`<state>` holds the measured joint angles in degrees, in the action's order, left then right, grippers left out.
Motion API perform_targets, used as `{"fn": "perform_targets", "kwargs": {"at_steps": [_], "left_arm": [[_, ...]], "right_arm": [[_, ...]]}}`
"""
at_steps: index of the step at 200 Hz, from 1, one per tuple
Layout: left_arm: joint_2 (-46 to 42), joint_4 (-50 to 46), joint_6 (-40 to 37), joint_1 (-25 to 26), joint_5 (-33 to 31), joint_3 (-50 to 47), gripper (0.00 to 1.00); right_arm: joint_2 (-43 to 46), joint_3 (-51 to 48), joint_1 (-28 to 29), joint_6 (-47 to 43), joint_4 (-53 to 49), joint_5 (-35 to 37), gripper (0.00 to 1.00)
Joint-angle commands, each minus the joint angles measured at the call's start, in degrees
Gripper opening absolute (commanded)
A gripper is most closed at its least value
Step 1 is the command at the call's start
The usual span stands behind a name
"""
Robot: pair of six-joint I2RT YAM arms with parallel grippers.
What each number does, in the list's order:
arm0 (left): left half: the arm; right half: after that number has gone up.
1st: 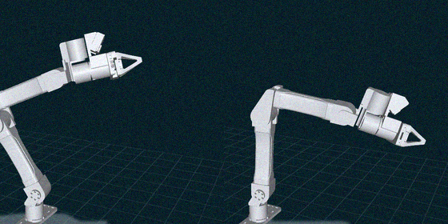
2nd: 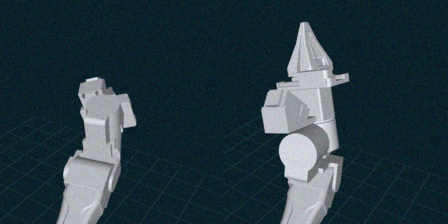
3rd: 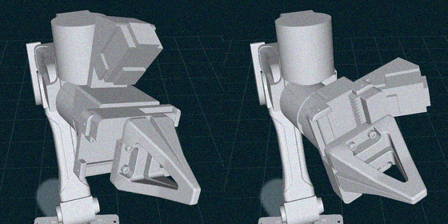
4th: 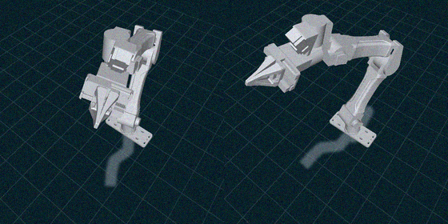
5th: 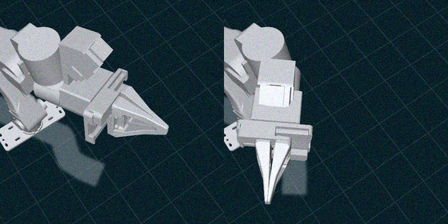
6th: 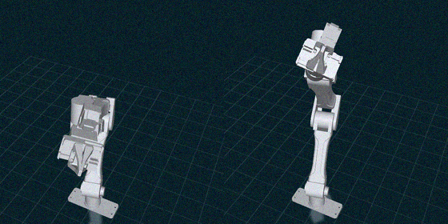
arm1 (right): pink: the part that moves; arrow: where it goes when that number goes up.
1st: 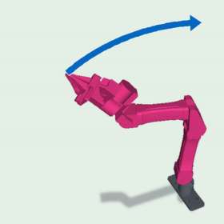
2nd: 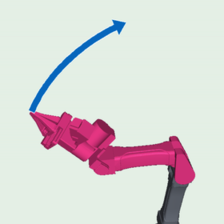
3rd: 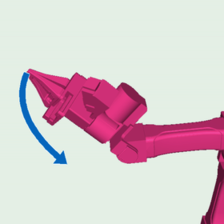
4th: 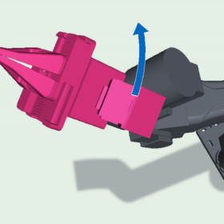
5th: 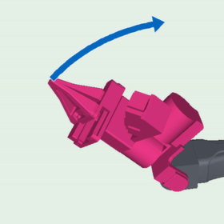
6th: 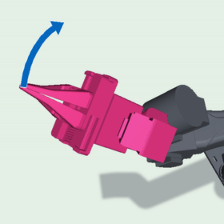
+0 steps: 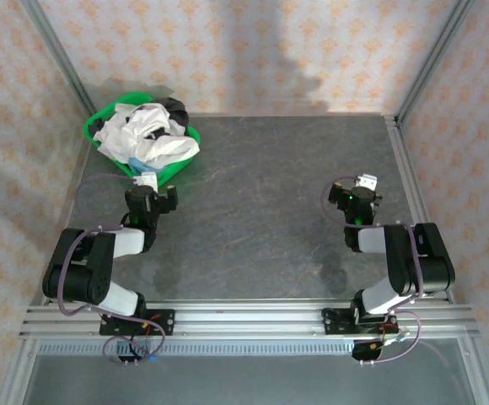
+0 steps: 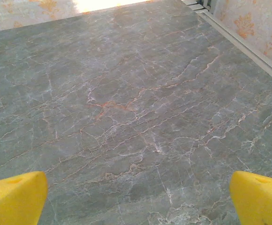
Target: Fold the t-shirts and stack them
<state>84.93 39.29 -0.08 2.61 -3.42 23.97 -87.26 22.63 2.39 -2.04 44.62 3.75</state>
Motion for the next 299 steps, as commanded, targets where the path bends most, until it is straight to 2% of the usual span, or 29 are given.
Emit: {"fn": "perform_targets", "kwargs": {"at_steps": [1,96,104,125,139,151,170,185,203,231,244,250,261,266,269,283,299], "left_arm": [[0.8,1.8,-0.8,-0.1,-1.0,1.3,1.00],[0.6,2.0,-0.8,-0.1,-1.6,1.3,1.00],[-1.0,-2.6,-0.3,0.3,-3.8,3.1,1.00],[-5.2,-25.2,-0.2,0.6,-6.9,14.1,1.00],[-7.4,-31.7,-1.2,0.5,-5.8,17.4,1.00],[-10.8,-30.8,-0.8,0.5,-5.0,15.5,1.00],[-17.3,-26.3,1.9,0.6,-4.9,9.9,1.00],[-21.0,-24.3,1.7,0.5,-4.7,7.1,1.00],[-21.7,-23.9,2.6,0.3,-9.5,5.6,1.00],[-24.1,-32.1,3.6,-0.1,-5.4,9.5,1.00],[-25.3,-38.1,11.3,-0.1,-8.5,13.6,1.00],[-25.4,-43.9,17.7,-0.1,-13.5,16.3,1.00],[-24.4,-59.8,32.4,-0.2,-25.2,23.2,1.00],[-23.2,-63.6,33.0,-0.8,-25.8,25.7,1.00],[-22.4,-65.0,32.1,-1.0,-24.8,26.8,1.00],[-17.4,-73.0,31.9,-1.2,-24.1,32.7,1.00],[-10.1,-78.8,32.0,-1.2,-21.8,38.3,1.00]], "right_arm": [[-0.3,0.9,-0.5,-0.9,1.3,-0.8,0.99],[-0.1,0.9,-0.5,-0.9,1.3,-0.8,0.99],[-0.1,0.9,-0.5,-0.9,1.4,-0.6,0.99],[0.7,1.6,-0.5,-0.2,-0.3,0.9,0.99],[3.3,4.7,-0.5,0.8,-7.7,3.1,0.99],[5.3,8.8,-0.5,1.0,-16.3,3.4,0.99],[7.3,12.9,-0.5,0.0,-23.8,0.0,0.99],[8.6,11.9,-0.5,-0.8,-22.3,-2.9,0.99],[8.8,9.9,-0.5,-1.0,-19.6,-1.5,0.99],[12.6,8.3,-0.5,-0.1,-19.5,-5.1,0.99],[15.4,7.5,-0.5,3.8,-18.8,-5.0,0.99],[17.2,7.6,-0.5,8.4,-19.7,-2.2,0.99],[20.7,9.3,-0.5,22.9,-29.8,10.0,0.99],[22.2,10.5,-0.6,30.2,-36.9,15.6,0.99],[22.9,10.9,-0.9,31.7,-39.0,16.8,0.99],[24.3,11.1,-1.2,21.2,-37.4,4.5,0.99],[24.0,14.1,-0.9,20.4,-41.8,-1.0,0.99]]}}
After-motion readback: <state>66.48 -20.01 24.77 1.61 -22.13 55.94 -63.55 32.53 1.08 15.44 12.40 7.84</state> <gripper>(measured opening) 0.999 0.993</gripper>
